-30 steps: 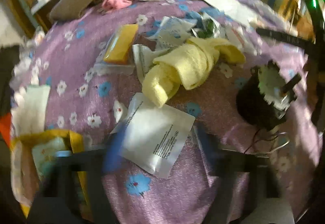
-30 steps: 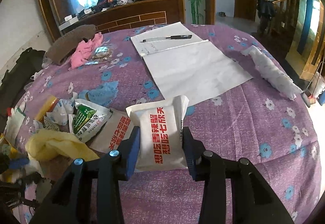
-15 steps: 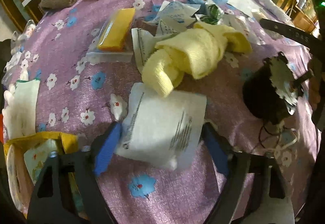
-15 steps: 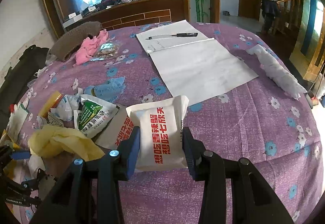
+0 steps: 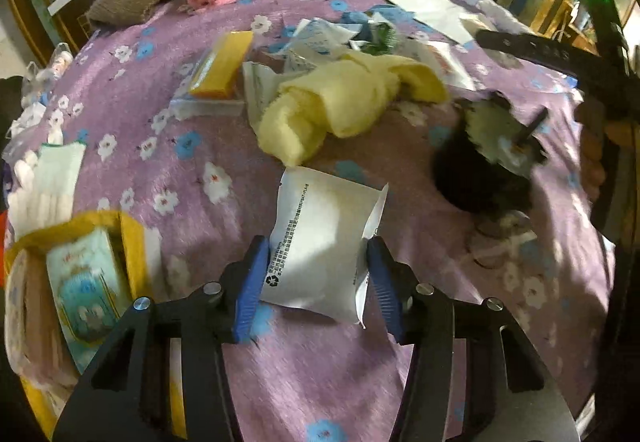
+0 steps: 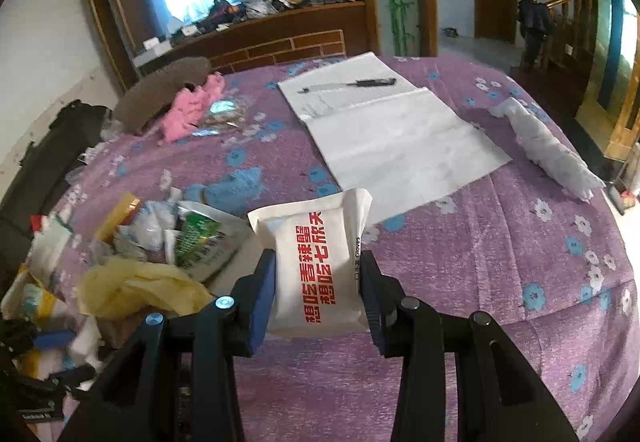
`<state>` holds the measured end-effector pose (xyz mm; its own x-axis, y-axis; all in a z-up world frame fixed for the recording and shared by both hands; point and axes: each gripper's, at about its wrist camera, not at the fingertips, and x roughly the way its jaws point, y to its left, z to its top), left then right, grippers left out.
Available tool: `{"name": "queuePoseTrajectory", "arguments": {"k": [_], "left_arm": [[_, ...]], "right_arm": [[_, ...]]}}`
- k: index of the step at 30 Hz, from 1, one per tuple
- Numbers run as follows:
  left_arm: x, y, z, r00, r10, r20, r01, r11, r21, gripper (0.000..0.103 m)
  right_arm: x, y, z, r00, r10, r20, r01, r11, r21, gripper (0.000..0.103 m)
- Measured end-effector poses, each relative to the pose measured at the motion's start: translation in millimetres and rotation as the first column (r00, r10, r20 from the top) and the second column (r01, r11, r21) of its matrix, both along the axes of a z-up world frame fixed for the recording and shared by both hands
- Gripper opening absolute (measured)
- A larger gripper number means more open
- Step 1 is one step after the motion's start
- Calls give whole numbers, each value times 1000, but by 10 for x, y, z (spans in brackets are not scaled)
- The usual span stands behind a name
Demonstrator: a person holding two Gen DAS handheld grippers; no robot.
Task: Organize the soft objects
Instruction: 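Carry both packets over the tray and release them inside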
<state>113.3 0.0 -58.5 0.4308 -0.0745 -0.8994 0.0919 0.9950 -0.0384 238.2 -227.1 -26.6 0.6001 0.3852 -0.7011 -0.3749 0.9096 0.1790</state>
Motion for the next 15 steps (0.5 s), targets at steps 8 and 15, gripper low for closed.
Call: {"name": "queuePoseTrajectory", "arguments": {"k": [8,15], "left_arm": [[-384,39,244,997,41,72,-33,994,-103,51],[-887,334,642,984,86,153,-60,984,-166,51]], "right_arm": [[-286,257,202,990,139,34,-141,986,86,41],[-773,621,474,951,293,96,-304,945,121,41]]}}
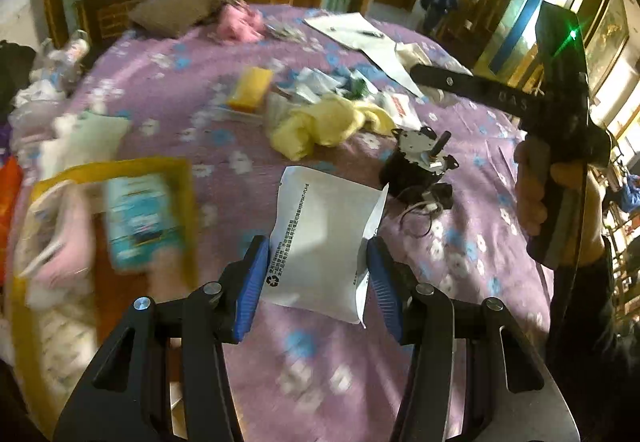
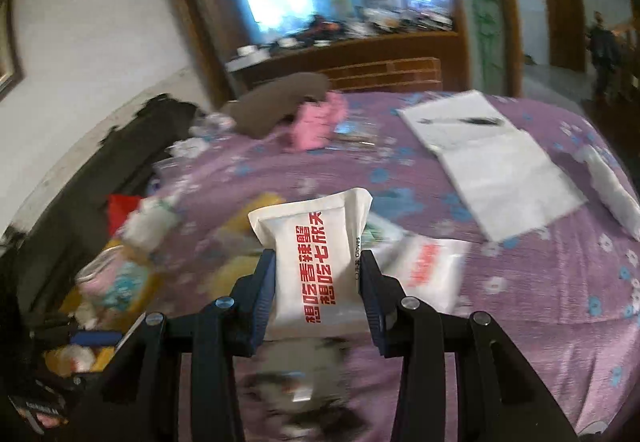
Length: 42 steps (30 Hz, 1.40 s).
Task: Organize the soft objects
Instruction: 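Carry both packets over the tray and release them inside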
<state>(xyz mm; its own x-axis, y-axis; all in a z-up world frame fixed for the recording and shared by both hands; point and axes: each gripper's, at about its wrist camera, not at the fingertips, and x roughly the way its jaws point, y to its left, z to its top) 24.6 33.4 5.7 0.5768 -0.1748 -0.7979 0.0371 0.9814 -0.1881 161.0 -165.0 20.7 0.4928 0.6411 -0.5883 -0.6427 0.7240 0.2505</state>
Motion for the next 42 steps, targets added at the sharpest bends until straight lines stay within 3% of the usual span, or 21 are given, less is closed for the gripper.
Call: {"name": "queuePoseTrajectory", "arguments": {"k": [4,7,15,18,23,28,32,34,38,42], "left_arm": [[-443,408,221,995,85,46,-84,996,-8,51],[-711,655,266,987,151,61,-151,989,0,51],[-1083,1238,53,952,302,43,-304,950,65,51],[-1125,1356,-59,944,327,30,-329,941,77,51],[-1158,1479,-277,937,350,-12,-349,935,67,51],[-1120,1496,-392,938,345,-33,-343,938,60,51],[-1133,1560,-394,936,349,-33,-349,937,13,61],[-1142,1578,-378,932,362,-25,-362,932,2,62],[-1173,1605,-345,932,363,-13,-363,927,-92,78],[-1182,1607,-307,927,375,-22,-375,918,-132,79]], "right_arm": [[-438,353,153,986,165,21,-166,986,34,41],[-784,681,181,957,288,21,-289,957,27,41],[-1466,1537,-80,870,491,-55,-492,870,-21,41],[-1627,1806,-236,856,513,-60,-517,852,-80,41],[-1715,2025,-470,862,502,-67,-506,848,-160,42],[-1660,2024,-617,875,474,-102,-484,861,-153,45],[-1672,2002,-621,877,468,-108,-479,869,-124,48],[-1703,1987,-587,876,472,-97,-481,869,-115,55],[-1722,1902,-492,866,493,-84,-498,865,-58,70],[-1716,1817,-374,861,503,-82,-507,862,-32,78]]}}
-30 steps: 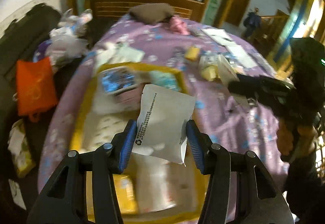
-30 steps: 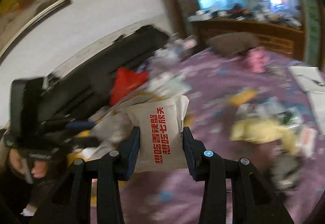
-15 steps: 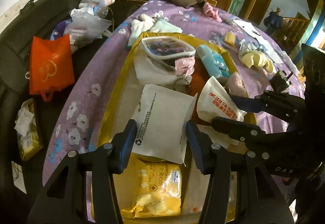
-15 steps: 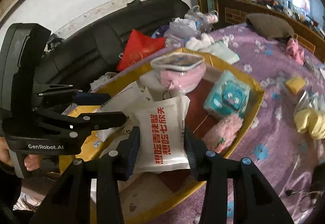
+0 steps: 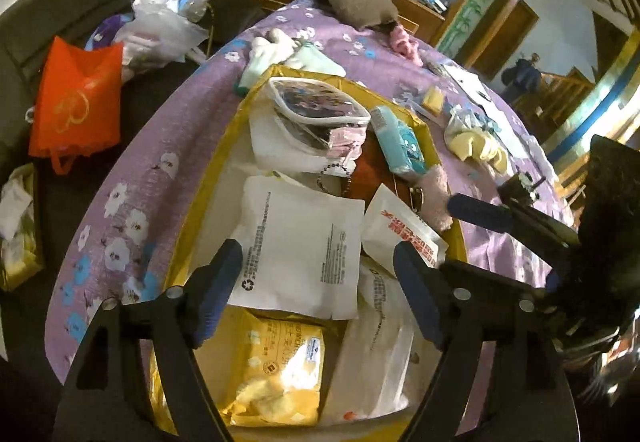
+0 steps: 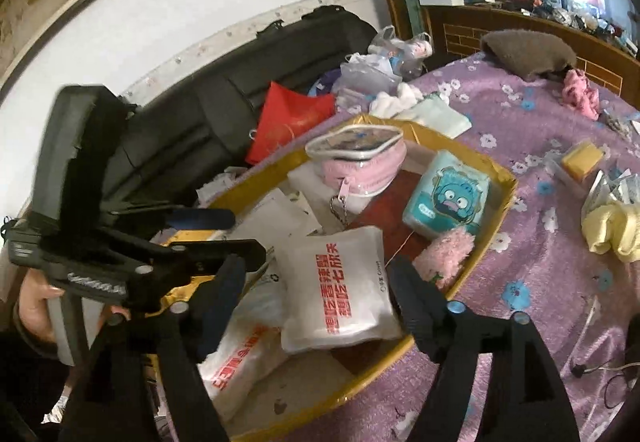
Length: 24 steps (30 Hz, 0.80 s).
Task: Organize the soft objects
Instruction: 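Carry both packets over the tray and release them inside, then move both open tools back toward the yellow towel on the table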
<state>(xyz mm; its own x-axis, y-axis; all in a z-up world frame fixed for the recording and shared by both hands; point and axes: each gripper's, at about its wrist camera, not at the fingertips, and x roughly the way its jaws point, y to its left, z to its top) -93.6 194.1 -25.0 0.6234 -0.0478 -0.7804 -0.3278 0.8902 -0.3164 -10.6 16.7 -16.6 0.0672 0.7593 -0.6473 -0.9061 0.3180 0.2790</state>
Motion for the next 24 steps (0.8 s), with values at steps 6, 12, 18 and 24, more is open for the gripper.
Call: {"name": "queuePoseTrajectory", "arguments": {"k": [6,12,18,24], "left_arm": [[-84,-106,274,995,44,93,-50,997,62,79],[-140,-241,588,981,38,190,-50,997,60,79],[182,-609,810,954,-93,285,139,980,-144,81],[867,-1190,691,950,-255,182,283,948,-146,82]], "right_arm": [[170,-161,132,981,50,-188,-28,993,117,79],[330,-411,317,982,22,-186,6,988,151,79],[776,-996,718,983,-161,-85,176,959,222,79],[1342,-1632,685,920,-390,-51,388,879,277,79]]}}
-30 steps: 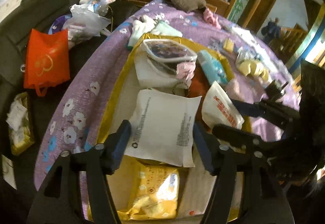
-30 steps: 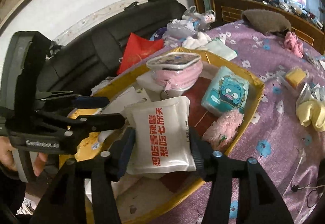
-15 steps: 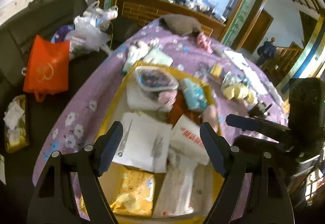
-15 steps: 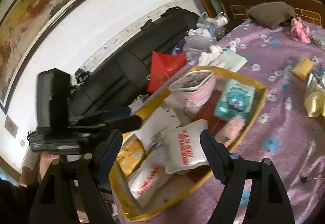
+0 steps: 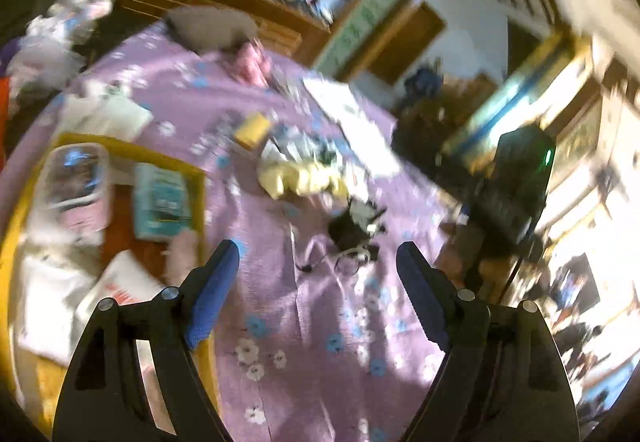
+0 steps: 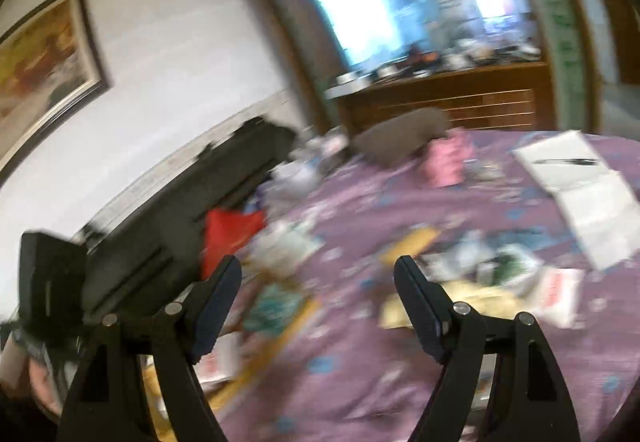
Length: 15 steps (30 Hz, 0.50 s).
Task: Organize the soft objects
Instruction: 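Move both open tools back toward the yellow towel on the table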
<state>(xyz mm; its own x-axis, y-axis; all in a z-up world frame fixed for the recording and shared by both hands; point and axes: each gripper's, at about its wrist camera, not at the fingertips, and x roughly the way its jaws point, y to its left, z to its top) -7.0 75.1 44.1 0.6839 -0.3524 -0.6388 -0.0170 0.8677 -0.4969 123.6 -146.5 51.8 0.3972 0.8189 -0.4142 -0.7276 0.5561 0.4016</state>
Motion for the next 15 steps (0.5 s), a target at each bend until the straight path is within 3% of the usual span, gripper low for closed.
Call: {"name": "queuePoseTrajectory", "arguments": {"k": [2,6,9,15], "left_arm": [[226,-216,-66,998,-1,-69,9,994,113,82],[670,-520,-270,984,-2,-180,42,974,222,82],[966,-643,-494,969,39,-245,40,951,308,82],[1191,-713,-630,980,53,-190,14,942,335,82]], "right_arm": [[229,-170,-135,997,-63,-43,63,998,-8,79],[607,-444,-340,979,-157,-132,157,988,-14,79],[753,-590,-465,958,-266,-110,255,962,-99,79],[932,-711,-701,928,-334,-164,309,937,-163,79]]}}
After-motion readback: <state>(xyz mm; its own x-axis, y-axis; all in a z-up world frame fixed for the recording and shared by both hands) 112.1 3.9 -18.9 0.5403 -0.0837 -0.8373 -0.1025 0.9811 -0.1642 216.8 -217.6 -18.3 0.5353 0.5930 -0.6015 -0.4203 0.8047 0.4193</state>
